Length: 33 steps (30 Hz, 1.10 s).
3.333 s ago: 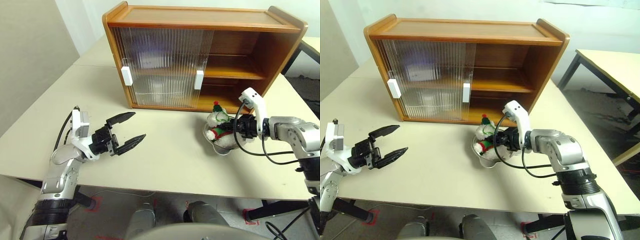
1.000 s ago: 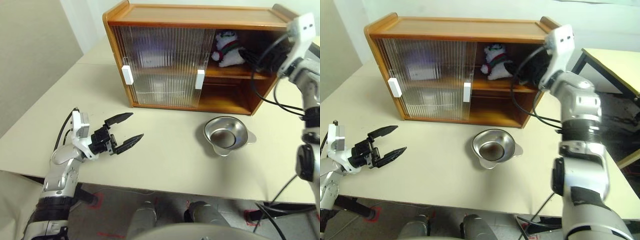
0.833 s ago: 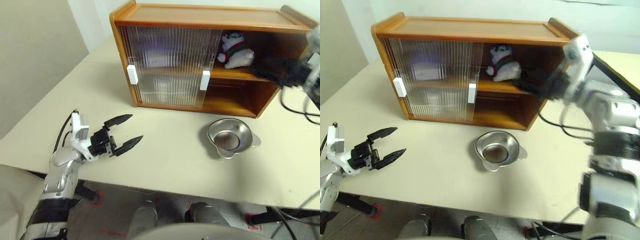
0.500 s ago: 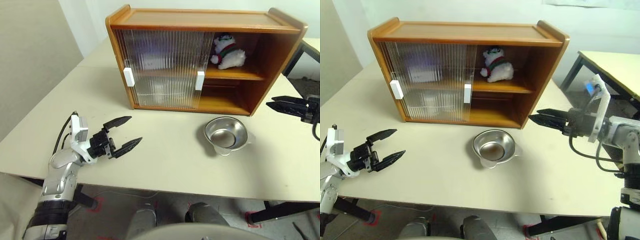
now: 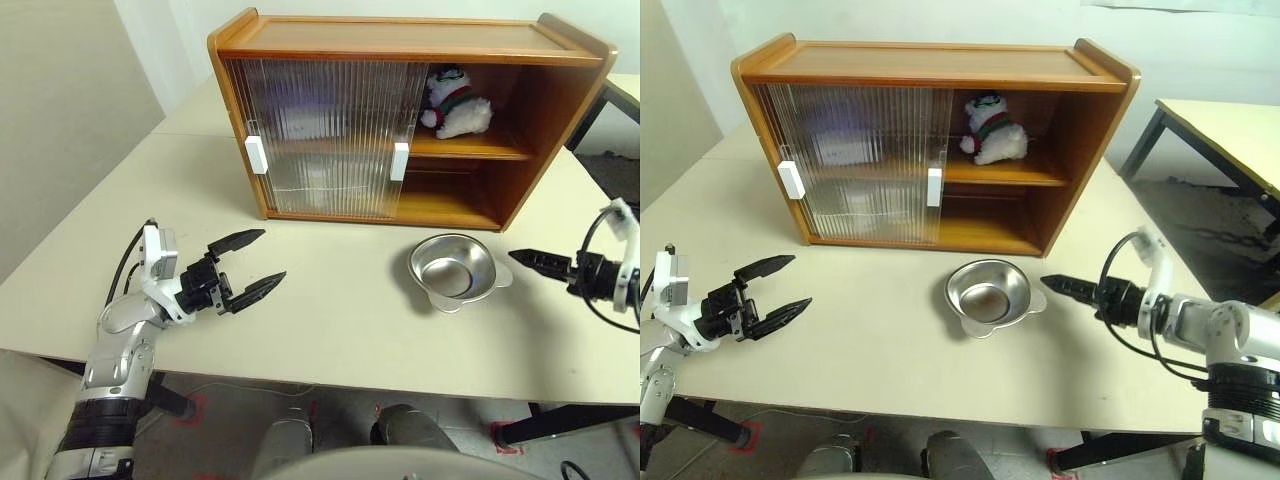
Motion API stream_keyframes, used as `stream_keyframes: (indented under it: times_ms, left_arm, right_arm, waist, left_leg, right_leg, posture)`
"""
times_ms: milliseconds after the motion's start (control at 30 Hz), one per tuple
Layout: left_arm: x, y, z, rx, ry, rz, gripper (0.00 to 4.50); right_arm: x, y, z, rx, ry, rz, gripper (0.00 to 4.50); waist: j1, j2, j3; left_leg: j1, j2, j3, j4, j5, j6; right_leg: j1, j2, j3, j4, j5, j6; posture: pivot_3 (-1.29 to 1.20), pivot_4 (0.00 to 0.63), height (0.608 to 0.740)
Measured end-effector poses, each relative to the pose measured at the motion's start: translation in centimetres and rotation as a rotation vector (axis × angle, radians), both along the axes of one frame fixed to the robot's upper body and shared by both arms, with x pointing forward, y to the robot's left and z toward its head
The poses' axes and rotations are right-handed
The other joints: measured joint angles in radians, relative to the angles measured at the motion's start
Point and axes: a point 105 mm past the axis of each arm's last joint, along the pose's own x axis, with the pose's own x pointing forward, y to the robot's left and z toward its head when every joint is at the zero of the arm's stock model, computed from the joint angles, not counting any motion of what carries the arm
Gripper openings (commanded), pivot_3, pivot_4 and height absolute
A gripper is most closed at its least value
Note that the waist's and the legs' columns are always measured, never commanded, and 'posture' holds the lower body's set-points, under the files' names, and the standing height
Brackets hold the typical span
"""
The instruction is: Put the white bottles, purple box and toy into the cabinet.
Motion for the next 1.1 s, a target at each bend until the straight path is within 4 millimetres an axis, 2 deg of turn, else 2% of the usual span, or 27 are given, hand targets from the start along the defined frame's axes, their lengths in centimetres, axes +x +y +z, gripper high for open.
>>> stream_keyframes:
  times_ms: [133, 267, 300, 367, 700, 767, 933, 1100]
  left_arm:
    - [0.0, -0.3, 0.6, 0.005, -0.003, -0.003, 4.50]
    - [0.1, -0.3, 0.8, 0.016, 0.004, -0.001, 4.50]
    - [0.1, -0.3, 0.8, 0.017, 0.004, 0.001, 4.50]
    - [0.1, -0.3, 0.8, 0.016, 0.007, 0.003, 4.50]
    - [0.3, -0.4, 1.1, 0.011, 0.000, 0.015, 4.50]
    - [0.4, -0.5, 1.2, 0.009, -0.006, 0.012, 4.50]
    - [0.5, -0.6, 1.2, 0.009, -0.012, 0.013, 4.50]
    - [0.4, -0.6, 1.2, 0.009, -0.018, 0.009, 4.50]
  right_arm:
    - [-0.3, 0.9, -0.5, 0.033, 0.037, 0.010, 4.48]
    - [-0.5, 1.3, -0.3, 0.041, 0.052, 0.027, 4.48]
    - [-0.6, 1.4, -0.4, 0.050, 0.062, 0.029, 4.32]
    - [-0.9, 1.7, -0.3, 0.076, 0.083, 0.036, 3.89]
    - [-1.3, 2.9, 1.2, 0.176, 0.074, 0.078, 0.07]
    - [-1.1, 3.5, 1.9, 0.205, 0.047, 0.103, 0.03]
    - [-1.1, 3.5, 1.8, 0.229, 0.055, 0.081, 0.03]
    - [-0.6, 3.9, 2.1, 0.338, 0.043, 0.035, 0.03]
  waist:
    - [0.001, 0.000, 0.000]
    - [0.001, 0.000, 0.000]
    - [0.001, 0.000, 0.000]
    - [0.001, 0.000, 0.000]
    - [0.002, 0.000, 0.000]
    - [0.002, 0.000, -0.001]
    - [0.003, -0.004, -0.003]
    - [0.001, -0.004, -0.003]
  left_leg:
    - [0.000, -0.002, 0.000, 0.000, -0.001, 0.002]
    - [0.000, -0.002, -0.001, 0.000, -0.001, 0.002]
    - [0.001, -0.002, -0.001, 0.000, -0.001, 0.002]
    - [0.002, -0.002, -0.001, 0.000, -0.001, 0.002]
    - [0.002, -0.002, -0.001, 0.001, -0.001, 0.002]
    - [0.003, -0.003, -0.001, 0.001, -0.001, 0.002]
    - [0.003, -0.003, -0.001, 0.001, -0.001, 0.002]
    - [0.003, -0.002, -0.001, 0.001, -0.001, 0.002]
  right_leg:
    - [0.001, 0.000, 0.001, 0.000, 0.001, 0.009]
    - [0.002, 0.000, 0.002, 0.000, -0.003, 0.002]
    - [0.002, 0.000, 0.002, 0.000, -0.003, 0.002]
    - [0.003, 0.000, 0.002, 0.000, -0.003, 0.001]
    - [0.003, -0.001, 0.002, 0.000, -0.003, 0.000]
    - [0.004, 0.000, 0.001, 0.000, -0.004, 0.000]
    - [0.004, -0.001, 0.002, 0.000, -0.003, 0.000]
    - [0.003, -0.001, 0.002, 0.001, -0.002, -0.002]
  posture:
    - [-0.15, 0.000, 0.740]
    - [-0.15, 0.000, 0.740]
    - [-0.15, 0.000, 0.740]
    - [-0.15, 0.000, 0.740]
    - [-0.15, 0.000, 0.740]
    - [-0.15, 0.000, 0.740]
    - [-0.15, 0.000, 0.740]
    - [-0.14, 0.000, 0.740]
